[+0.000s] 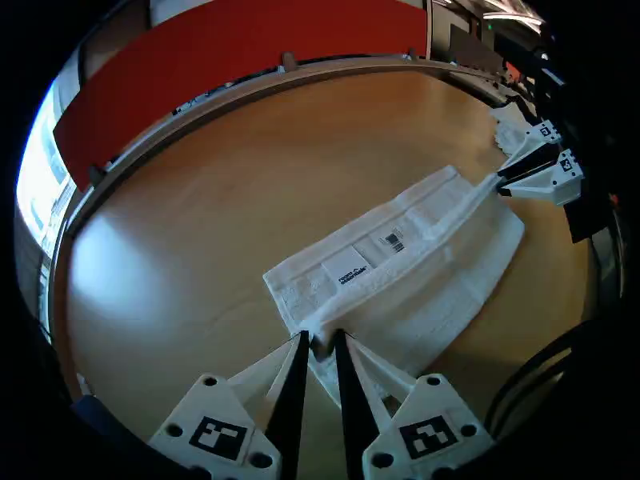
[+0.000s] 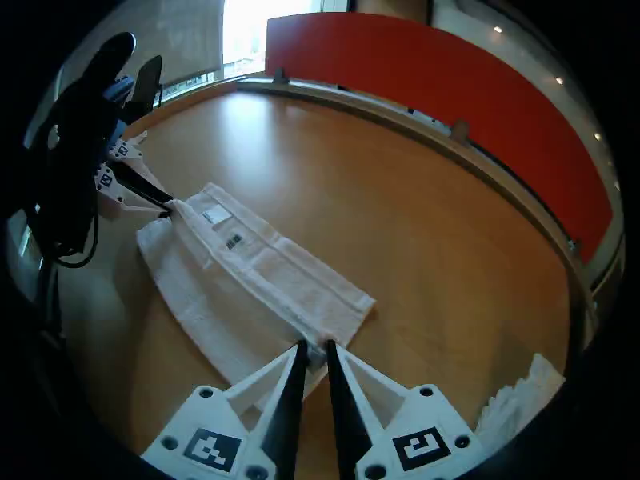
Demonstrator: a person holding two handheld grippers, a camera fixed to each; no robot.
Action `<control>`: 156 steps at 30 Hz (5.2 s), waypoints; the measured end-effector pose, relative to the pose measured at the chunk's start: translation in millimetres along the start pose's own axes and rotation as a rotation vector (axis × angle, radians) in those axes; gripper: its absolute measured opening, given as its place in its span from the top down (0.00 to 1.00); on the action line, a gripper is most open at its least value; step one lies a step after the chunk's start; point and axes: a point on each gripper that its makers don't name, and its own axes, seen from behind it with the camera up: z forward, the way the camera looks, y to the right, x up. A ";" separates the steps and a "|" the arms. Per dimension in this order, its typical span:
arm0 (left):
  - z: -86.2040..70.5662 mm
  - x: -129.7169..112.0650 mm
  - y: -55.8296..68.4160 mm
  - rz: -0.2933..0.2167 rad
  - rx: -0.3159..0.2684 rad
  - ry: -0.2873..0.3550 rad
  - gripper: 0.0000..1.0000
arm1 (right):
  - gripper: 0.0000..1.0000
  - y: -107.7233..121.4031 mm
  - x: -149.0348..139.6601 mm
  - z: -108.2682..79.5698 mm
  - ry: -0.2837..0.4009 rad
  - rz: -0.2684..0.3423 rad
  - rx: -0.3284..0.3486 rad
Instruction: Fold towel
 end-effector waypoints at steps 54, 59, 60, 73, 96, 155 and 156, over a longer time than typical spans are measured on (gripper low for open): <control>-34.6 -15.9 -25.6 -0.039 0.107 0.028 0.09 | 0.00 1.8 -3.8 -19.4 0.056 0.063 -0.106; -40.6 -27.5 -18.0 -0.051 0.103 0.018 0.09 | 0.00 -4.1 -12.2 -26.9 0.053 0.068 -0.104; -42.1 -29.3 -16.6 -0.055 0.102 0.018 0.09 | 0.00 -5.5 -14.0 -28.6 0.052 0.068 -0.103; -55.9 -47.0 -5.2 -0.104 0.100 0.013 0.09 | 0.00 -17.1 -25.9 -44.6 0.054 0.072 -0.102; -89.7 -81.6 -2.1 -0.215 0.154 0.016 0.09 | 0.00 -27.1 -27.7 -36.1 0.047 -0.009 -0.030; -130.1 -141.3 3.4 -0.399 0.235 -0.004 0.09 | 0.96 -36.2 -56.1 -15.1 -0.060 -0.125 0.117; -130.0 -141.2 3.1 -0.400 0.235 -0.004 0.09 | 0.96 -37.0 -54.1 -15.3 -0.055 -0.124 0.118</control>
